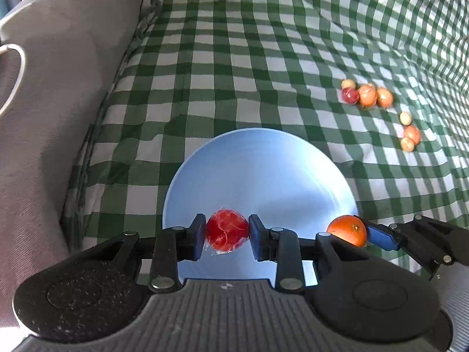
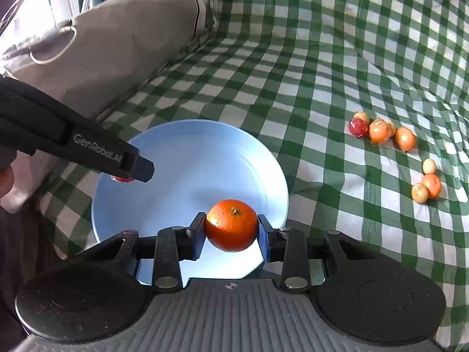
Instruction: Organize fruits
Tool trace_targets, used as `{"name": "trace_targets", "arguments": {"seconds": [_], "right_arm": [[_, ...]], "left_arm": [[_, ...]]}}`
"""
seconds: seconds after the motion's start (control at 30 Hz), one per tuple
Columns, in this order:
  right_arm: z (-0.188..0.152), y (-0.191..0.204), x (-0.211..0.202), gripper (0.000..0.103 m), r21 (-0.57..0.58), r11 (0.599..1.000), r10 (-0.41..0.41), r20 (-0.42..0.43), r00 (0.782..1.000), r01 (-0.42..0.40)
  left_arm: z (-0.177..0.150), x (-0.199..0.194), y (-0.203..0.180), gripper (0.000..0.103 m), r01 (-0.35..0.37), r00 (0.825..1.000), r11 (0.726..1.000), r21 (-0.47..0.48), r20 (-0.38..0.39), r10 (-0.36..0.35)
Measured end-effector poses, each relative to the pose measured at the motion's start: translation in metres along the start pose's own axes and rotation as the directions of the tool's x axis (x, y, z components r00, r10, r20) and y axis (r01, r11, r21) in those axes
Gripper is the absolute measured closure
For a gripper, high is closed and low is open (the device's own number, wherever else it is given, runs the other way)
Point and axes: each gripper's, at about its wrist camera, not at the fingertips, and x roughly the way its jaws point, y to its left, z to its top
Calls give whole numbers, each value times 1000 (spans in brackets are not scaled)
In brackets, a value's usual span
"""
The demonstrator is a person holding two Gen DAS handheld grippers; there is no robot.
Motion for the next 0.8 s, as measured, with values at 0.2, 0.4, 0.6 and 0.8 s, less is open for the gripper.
{"name": "trace_targets", "arguments": {"seconds": [0.2, 0.4, 0.6, 0.8], "right_arm": [[7, 2, 10, 64, -21, 1000, 13, -12, 1000, -14], [17, -3, -14, 21, 14, 1000, 20, 1, 1000, -20], [-4, -2, -61, 12, 67, 998, 11, -25, 1000, -10], [-23, 12, -102, 6, 104, 994, -38, 9, 999, 37]], "left_arm": [[6, 6, 0, 32, -6, 1000, 1000, 24, 16, 5], [4, -35, 9, 0, -7, 993, 1000, 13, 114, 5], [-25, -70, 21, 0, -6, 998, 999, -43, 56, 8], [-61, -109, 23, 0, -22, 995, 997, -70, 99, 28]]}}
